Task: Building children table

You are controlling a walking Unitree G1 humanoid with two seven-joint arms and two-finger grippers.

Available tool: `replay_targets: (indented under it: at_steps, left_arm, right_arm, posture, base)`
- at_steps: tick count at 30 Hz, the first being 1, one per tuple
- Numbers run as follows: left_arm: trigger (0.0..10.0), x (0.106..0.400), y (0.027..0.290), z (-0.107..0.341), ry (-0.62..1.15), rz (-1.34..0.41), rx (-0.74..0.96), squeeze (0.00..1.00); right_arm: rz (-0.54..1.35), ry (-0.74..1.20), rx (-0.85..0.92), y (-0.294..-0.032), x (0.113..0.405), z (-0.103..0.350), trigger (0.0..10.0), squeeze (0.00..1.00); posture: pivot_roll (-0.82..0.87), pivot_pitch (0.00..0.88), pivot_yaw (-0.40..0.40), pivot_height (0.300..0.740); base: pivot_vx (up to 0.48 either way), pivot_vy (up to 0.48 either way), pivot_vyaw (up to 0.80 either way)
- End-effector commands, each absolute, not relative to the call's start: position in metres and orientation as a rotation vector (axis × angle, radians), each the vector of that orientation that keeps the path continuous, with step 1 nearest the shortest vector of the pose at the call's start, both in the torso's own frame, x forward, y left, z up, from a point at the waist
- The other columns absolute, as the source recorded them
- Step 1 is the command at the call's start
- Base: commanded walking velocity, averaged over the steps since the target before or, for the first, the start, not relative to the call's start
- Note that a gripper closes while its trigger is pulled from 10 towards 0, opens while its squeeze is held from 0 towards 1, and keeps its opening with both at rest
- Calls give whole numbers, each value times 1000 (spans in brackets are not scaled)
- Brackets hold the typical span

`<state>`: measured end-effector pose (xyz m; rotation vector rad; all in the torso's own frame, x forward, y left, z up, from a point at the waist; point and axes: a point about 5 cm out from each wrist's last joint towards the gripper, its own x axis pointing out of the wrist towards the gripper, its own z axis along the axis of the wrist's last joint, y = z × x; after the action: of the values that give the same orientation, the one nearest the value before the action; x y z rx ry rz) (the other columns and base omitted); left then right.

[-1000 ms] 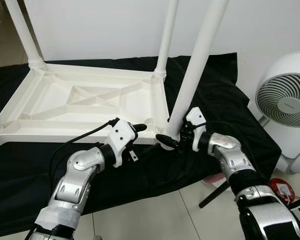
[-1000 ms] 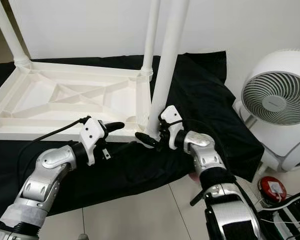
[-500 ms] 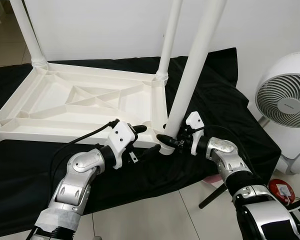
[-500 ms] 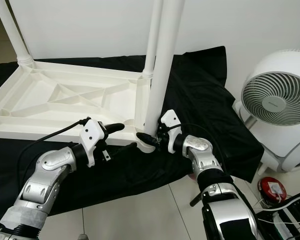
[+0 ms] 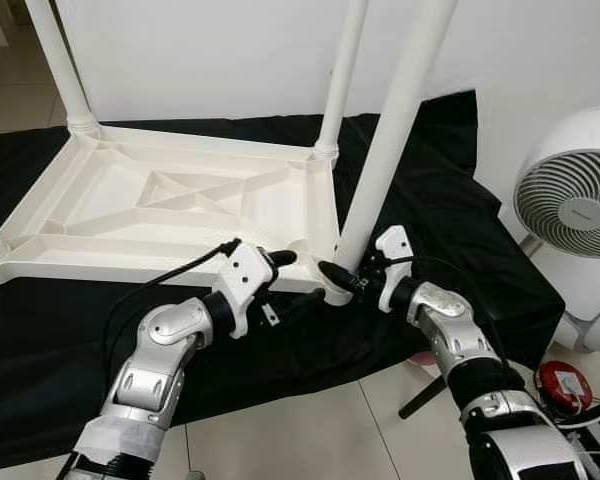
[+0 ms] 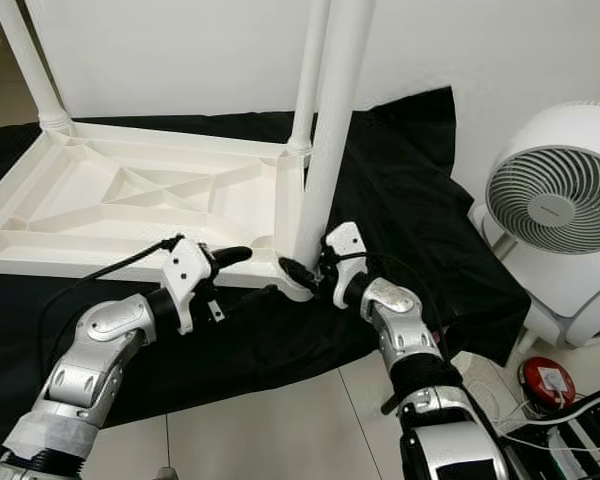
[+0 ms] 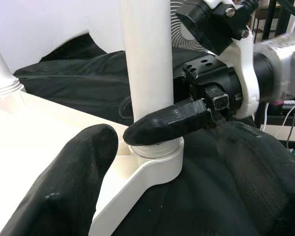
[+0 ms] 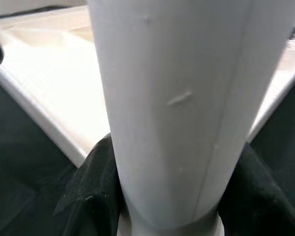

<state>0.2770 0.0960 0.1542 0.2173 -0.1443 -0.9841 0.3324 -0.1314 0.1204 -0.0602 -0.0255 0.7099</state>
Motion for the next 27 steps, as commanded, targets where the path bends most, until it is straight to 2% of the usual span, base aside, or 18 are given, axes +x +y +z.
replay_targets:
  at_steps: [1, 7, 10, 12, 15, 20, 21, 22, 27]
  left_arm:
    - [10000, 282, 96, 156, -154, -904, 218, 0]
    - [10000, 282, 97, 155, -151, -907, 218, 0]
    - [10000, 282, 97, 155, -151, -907, 218, 0]
    - [10000, 282, 97, 155, -149, -911, 219, 0]
    - [10000, 283, 97, 156, -149, -914, 220, 0]
    - [10000, 283, 97, 156, -148, -914, 220, 0]
    - [10000, 282, 98, 155, -148, -915, 220, 0]
    - [10000, 282, 98, 155, -146, -916, 221, 0]
    - [10000, 280, 99, 155, -143, -918, 223, 0]
  right_arm:
    - [596, -58, -36, -135, 332, 128, 10000, 0]
    - [452, -48, 15, -127, 325, 126, 10000, 0]
    - [452, -48, 15, -127, 325, 126, 10000, 0]
    - [275, -36, 34, -117, 318, 125, 10000, 0]
    - [164, -40, 28, -108, 312, 126, 10000, 0]
    - [132, -46, 35, -106, 309, 130, 10000, 0]
    - [118, -47, 39, -110, 309, 132, 10000, 965]
    - [126, -58, 43, -114, 309, 134, 10000, 1000]
    - [205, -62, 66, -120, 308, 138, 10000, 1000]
  posture:
    - [-16, 0, -88, 740]
    - [-19, 0, -85, 740]
    - [-19, 0, -85, 740]
    - [-24, 0, -79, 740]
    - [-23, 0, -78, 740]
    - [-22, 0, -75, 740]
    - [-21, 0, -74, 740]
    - [-18, 0, -75, 740]
    - [-15, 0, -75, 740]
  base:
    - [0, 0, 0]
    - [0, 0, 0]
    - [0, 0, 0]
    - [0, 0, 0]
    - [0, 0, 0]
    - [0, 0, 0]
    - [0, 0, 0]
    - [0, 0, 0]
    - [0, 0, 0]
